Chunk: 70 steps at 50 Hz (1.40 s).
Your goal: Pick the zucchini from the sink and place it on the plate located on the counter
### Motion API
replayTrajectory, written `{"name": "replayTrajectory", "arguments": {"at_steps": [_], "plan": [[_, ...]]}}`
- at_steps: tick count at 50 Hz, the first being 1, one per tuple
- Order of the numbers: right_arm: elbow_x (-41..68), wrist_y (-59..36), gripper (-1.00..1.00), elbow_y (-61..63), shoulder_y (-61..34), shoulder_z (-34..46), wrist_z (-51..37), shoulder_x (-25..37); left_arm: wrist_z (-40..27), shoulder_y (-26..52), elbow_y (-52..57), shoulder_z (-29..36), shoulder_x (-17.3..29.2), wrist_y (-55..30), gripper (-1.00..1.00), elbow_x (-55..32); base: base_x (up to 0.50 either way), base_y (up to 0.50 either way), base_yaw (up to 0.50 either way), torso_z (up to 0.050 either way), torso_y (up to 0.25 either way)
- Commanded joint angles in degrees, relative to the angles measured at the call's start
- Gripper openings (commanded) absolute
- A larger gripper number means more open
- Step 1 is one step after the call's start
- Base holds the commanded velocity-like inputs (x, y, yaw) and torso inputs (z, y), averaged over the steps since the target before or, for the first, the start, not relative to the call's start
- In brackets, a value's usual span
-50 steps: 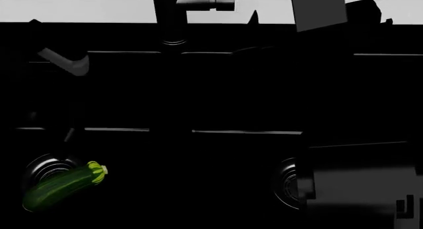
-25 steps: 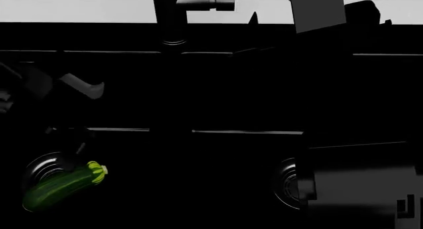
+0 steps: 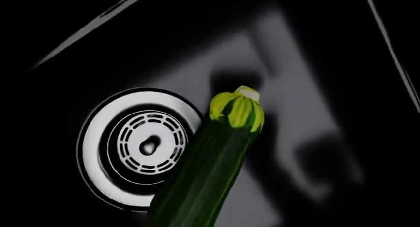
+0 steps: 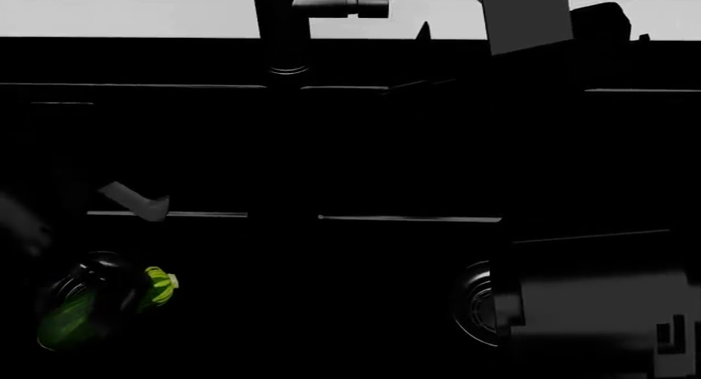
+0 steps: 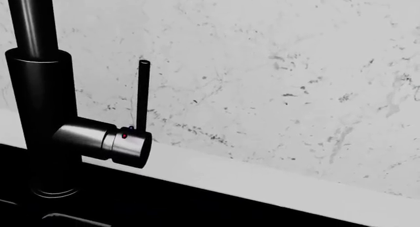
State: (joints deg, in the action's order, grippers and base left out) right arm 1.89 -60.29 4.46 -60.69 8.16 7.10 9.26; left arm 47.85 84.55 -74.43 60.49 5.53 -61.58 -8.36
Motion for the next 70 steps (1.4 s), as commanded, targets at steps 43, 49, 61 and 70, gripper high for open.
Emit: {"name": "replayTrajectory", "arguments": {"at_steps": [43, 49, 61, 70], "plan": [[0.92, 0.84, 1.00, -1.09, -0.20, 0.65, -1.45, 0.66, -6.63, -7.33, -0.56, -9.42, 0.91, 0.96, 1.00, 8.21, 0.00, 0.00, 0.00, 0.000, 0.000], [0.94, 1.41, 1.00, -2.03, -0.32, 0.92, -1.67, 0.71, -7.38, -8.01, -0.56, -10.21, 1.09, 0.67, 1.00, 8.23, 0.00, 0.00, 0.00, 0.000, 0.000], [1.01, 2.55, 1.00, -3.63, -0.40, 1.42, -2.06, 0.86, -7.38, -9.32, -0.56, -11.08, 1.37, 0.71, 1.00, 8.27, 0.00, 0.00, 0.00, 0.000, 0.000], [1.16, 2.93, 1.00, -4.24, -0.43, 1.49, -2.23, 1.01, -8.11, -10.18, -0.56, -12.15, 1.70, 0.14, 1.00, 8.29, 0.00, 0.00, 0.00, 0.000, 0.000]]}}
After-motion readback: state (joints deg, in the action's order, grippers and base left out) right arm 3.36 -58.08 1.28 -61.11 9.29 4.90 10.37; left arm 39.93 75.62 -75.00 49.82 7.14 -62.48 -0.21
